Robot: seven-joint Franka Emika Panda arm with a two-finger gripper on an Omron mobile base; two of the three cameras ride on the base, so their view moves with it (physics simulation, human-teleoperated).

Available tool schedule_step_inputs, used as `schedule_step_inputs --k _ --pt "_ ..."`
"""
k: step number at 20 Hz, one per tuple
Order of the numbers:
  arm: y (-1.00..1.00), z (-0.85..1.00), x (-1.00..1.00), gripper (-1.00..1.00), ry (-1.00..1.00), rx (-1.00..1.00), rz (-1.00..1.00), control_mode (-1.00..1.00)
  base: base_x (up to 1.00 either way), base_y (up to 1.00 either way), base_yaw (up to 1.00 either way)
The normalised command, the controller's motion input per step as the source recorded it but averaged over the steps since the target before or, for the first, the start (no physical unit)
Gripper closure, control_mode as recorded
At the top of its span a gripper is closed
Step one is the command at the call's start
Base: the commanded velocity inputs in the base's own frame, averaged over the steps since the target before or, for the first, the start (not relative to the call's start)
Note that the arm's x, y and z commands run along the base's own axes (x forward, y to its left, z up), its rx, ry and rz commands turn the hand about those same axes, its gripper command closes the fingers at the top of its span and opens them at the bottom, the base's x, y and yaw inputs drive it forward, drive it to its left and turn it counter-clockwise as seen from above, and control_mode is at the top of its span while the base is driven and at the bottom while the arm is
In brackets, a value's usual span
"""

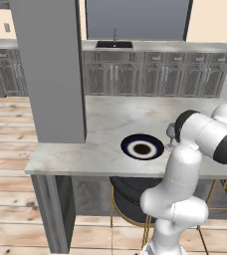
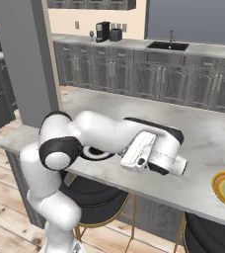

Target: Retrieve the wine glasses from the counter and place one next to each plate.

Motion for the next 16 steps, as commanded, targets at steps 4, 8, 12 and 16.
schedule_step_inputs --k 4,8,12,16 --pt "0.49 1.00 -0.23 -1.00 -0.01 0.00 -0.02 -1.00 0.00 0.00 0.00" --pt "0.67 0.99 -0.42 -1.00 -0.01 0.00 -0.01 -1.00 0.00 0.00 0.00" --pt "0.46 0.87 -0.33 -1.00 0.00 0.00 0.00 -1.00 0.00 0.00 0.00" --pt "0.13 0.43 -0.11 -1.00 0.00 0.03 0.00 -1.00 0.00 0.00 0.00"
